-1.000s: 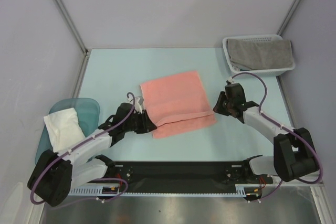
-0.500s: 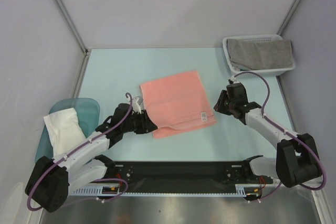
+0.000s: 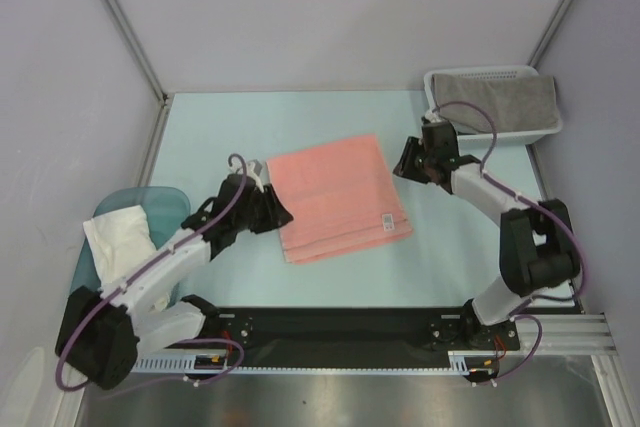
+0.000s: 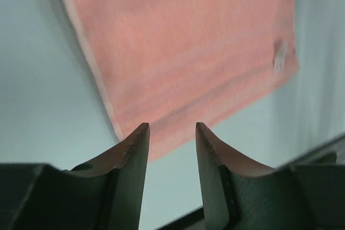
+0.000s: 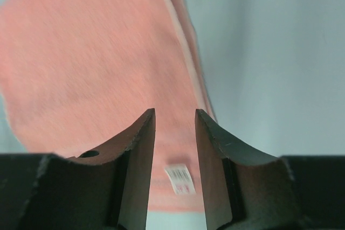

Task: Fold and stack the towels
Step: Fold the towel

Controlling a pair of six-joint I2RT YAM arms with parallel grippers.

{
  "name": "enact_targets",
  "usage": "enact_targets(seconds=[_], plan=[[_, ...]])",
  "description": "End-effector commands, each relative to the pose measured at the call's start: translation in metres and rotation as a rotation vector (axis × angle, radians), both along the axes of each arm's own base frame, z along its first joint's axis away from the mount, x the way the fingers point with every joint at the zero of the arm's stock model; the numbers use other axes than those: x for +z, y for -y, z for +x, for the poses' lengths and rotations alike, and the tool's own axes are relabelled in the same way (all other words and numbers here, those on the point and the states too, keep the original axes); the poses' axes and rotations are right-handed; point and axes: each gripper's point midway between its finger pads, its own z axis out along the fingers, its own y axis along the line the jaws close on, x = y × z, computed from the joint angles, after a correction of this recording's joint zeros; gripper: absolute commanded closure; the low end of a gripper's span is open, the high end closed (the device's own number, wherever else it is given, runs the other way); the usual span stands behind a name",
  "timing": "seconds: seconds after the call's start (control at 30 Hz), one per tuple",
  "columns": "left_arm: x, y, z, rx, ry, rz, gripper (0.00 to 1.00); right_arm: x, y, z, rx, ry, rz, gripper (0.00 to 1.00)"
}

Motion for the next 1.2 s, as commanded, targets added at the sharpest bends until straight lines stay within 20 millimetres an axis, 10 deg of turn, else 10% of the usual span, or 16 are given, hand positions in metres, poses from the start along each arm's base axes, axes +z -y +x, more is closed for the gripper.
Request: enact_targets(seconds=[0.0, 0.17, 0.4, 0.73, 1.17], plan=[[0.016, -0.031, 0.067, 0.296, 0.017, 0.095, 0.56, 0.031, -0.029, 0.062, 0.134, 0.136, 0.037, 0.59], [0.021, -0.064, 0.144, 0.511, 0.061, 0.134, 0.54, 0.055, -0.04, 0.134, 0.223, 0.229, 0.034, 0.58], [-0.018, -0.052, 0.198, 0.439, -0.007, 0.109, 0.54, 0.024, -0.052, 0.177, 0.291, 0.166, 0.023, 0.56], [-0.06, -0.068, 0.234, 0.464, -0.126, 0.265, 0.53, -0.031, -0.053, 0.187, 0.324, 0.074, -0.012, 0.52], [-0.071, -0.077, 0.255, 0.458, -0.145, 0.32, 0.52, -0.02, -0.053, 0.194, 0.319, 0.122, -0.01, 0.46]])
